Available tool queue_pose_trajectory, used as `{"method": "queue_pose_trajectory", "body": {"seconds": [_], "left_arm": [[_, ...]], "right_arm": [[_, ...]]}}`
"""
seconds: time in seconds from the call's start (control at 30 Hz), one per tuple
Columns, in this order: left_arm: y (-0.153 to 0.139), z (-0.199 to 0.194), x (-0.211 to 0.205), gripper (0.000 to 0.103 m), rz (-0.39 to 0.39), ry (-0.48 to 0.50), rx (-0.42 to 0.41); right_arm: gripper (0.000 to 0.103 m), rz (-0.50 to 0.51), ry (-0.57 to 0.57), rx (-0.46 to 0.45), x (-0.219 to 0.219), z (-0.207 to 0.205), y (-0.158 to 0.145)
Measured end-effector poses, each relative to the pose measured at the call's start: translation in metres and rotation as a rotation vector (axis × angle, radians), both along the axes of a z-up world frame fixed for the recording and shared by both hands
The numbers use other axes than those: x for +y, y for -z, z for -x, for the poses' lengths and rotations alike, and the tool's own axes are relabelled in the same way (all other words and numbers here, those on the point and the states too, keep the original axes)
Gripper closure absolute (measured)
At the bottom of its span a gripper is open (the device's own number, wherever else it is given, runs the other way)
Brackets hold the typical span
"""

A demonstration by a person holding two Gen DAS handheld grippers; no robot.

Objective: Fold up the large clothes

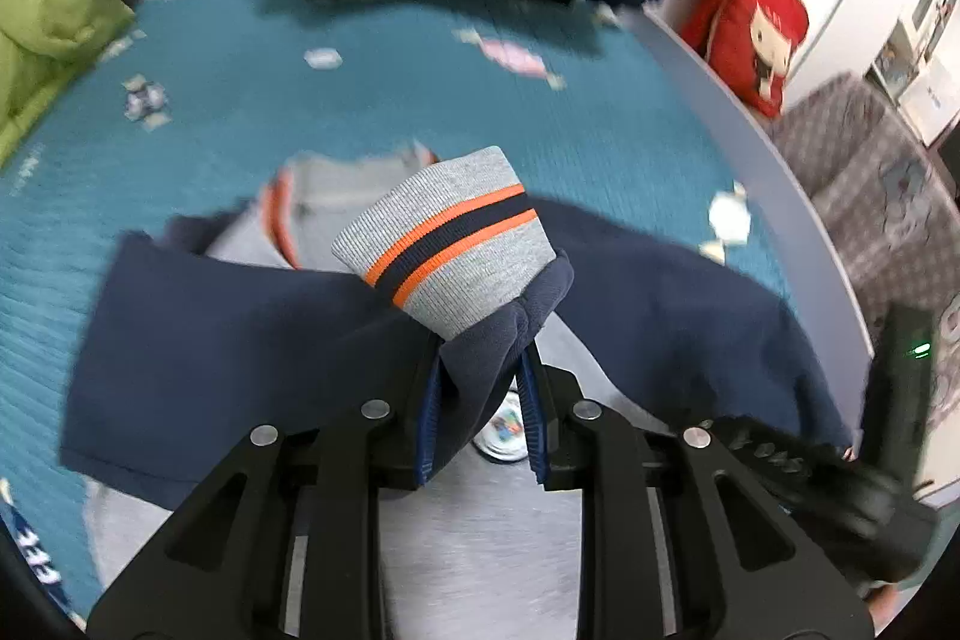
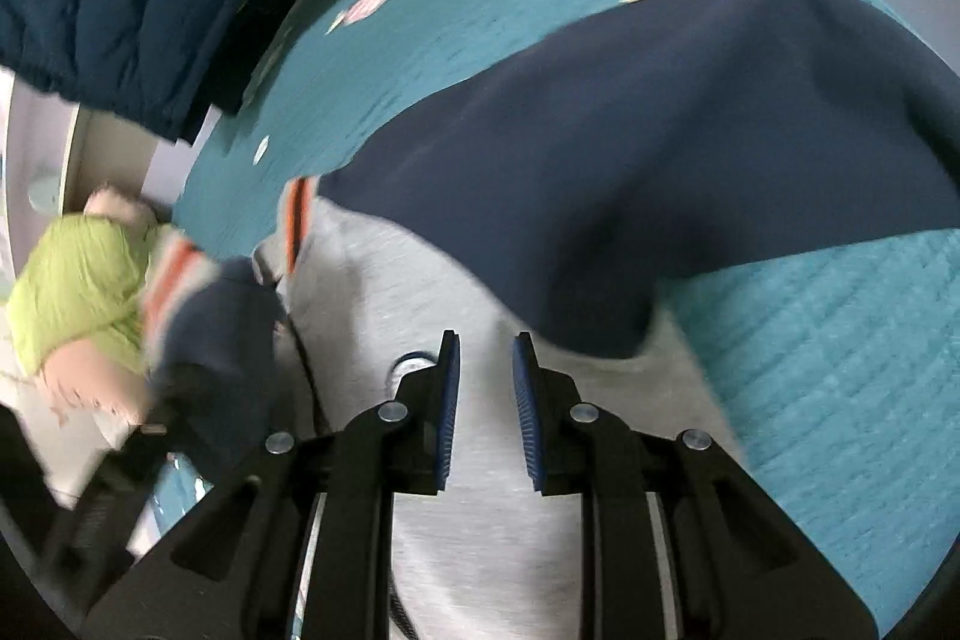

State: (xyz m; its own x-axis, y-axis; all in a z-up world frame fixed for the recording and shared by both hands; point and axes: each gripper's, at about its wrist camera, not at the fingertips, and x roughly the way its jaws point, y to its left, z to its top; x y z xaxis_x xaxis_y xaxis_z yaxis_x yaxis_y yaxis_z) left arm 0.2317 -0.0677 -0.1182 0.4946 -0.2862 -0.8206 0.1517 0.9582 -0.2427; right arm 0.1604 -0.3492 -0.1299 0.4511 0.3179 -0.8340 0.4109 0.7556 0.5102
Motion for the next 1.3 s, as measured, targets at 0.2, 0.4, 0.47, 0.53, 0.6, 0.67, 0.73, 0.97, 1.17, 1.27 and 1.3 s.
{"method": "queue_pose_trajectory", "body": {"seconds": [0.2,0.4,0.47,0.53,0.6,0.67,0.73,0.97,1.17,1.27,1.3], "left_arm": [[0.047,0.004,-0.033,0.079,-0.036,0.056,0.034],[0.033,0.022,-0.009,0.035,0.052,0.104,0.026],[0.009,0.034,0.01,0.027,0.038,0.128,-0.049],[-0.009,0.043,0.034,0.024,0.031,0.141,-0.1],[-0.02,0.048,0.07,0.021,0.007,0.108,-0.136],[-0.025,0.046,0.102,0.018,-0.018,0.039,-0.144],[-0.023,0.042,0.139,0.018,-0.049,-0.042,-0.133],[0.034,0.021,0.244,0.018,-0.157,-0.319,0.061],[0.083,0.026,0.271,0.018,-0.104,-0.384,0.198],[0.098,0.032,0.27,0.028,-0.052,-0.381,0.239],[0.1,0.033,0.27,0.029,-0.047,-0.38,0.245]], "right_arm": [[0.084,-0.024,0.02,0.002,-0.004,0.002,0.002],[0.046,-0.042,0.023,-0.027,0.001,0.003,-0.001],[0.041,-0.036,0.012,-0.016,0.006,-0.002,0.001],[0.034,-0.044,0.002,-0.001,0.012,-0.006,0.003],[0.033,-0.057,-0.007,0.003,0.017,-0.009,0.003],[0.028,-0.081,-0.036,0.007,0.026,-0.013,0.003],[0.024,-0.086,-0.058,0.002,0.039,-0.019,-0.001],[0.021,0.12,-0.289,-0.063,0.12,-0.054,-0.02],[0.04,0.604,-0.422,0.106,0.162,-0.068,0.032],[0.055,0.278,-0.212,0.102,0.105,-0.047,0.034],[0.06,0.226,-0.162,0.097,0.09,-0.039,0.032]]}}
